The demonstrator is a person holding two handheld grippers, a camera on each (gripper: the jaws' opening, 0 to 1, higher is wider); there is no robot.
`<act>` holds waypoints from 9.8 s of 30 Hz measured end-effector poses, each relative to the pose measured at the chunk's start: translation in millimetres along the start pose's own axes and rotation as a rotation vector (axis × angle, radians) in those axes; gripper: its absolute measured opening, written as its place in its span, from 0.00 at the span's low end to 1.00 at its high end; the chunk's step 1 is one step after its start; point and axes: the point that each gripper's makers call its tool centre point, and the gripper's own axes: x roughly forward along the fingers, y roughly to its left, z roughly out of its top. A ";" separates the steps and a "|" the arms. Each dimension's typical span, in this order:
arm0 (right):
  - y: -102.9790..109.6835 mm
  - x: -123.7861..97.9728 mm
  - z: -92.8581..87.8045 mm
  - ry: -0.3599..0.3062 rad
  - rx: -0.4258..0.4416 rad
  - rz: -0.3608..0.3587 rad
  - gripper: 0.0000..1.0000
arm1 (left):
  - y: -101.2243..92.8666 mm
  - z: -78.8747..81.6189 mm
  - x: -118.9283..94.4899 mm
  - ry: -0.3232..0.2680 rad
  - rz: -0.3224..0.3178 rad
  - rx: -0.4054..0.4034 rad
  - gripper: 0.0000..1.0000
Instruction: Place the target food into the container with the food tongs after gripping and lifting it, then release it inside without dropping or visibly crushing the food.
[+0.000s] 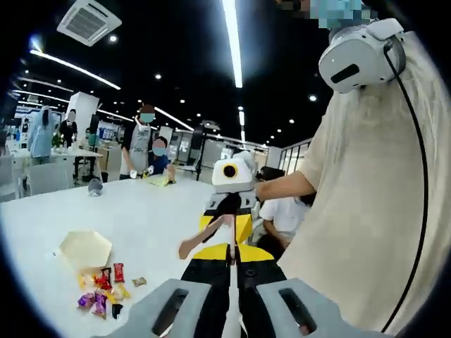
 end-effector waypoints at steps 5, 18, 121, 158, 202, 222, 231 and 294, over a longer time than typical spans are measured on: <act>2.1 -0.4 9.7 -0.047 0.018 0.005 0.29 | -0.1 22.3 -5.5 -0.124 -0.005 -0.041 0.00; 9.8 7.9 41.2 -0.192 0.062 0.052 0.30 | -2.5 26.5 1.7 -0.190 -0.020 -0.080 0.00; -141.3 -21.8 -68.5 0.139 -0.099 -0.417 0.25 | 76.1 -69.3 -15.0 0.094 0.484 -0.003 0.41; -265.3 -31.2 -169.5 0.521 -0.126 -0.540 0.25 | 97.4 -108.7 -23.6 0.231 0.642 -0.079 0.68; -277.4 -22.9 -195.0 0.654 -0.203 -0.443 0.20 | 97.7 -104.7 -12.5 0.235 0.653 -0.105 0.61; -278.6 -20.0 -180.5 0.607 -0.128 -0.463 0.18 | 100.7 -102.1 -10.9 0.225 0.653 -0.111 0.61; -297.7 -19.3 -126.8 0.490 -0.151 -0.539 0.18 | 103.5 -99.5 -10.6 0.216 0.647 -0.108 0.61; -416.9 15.6 -46.7 0.406 -0.133 -0.666 0.20 | 110.9 -87.8 -27.5 0.202 0.697 -0.110 0.60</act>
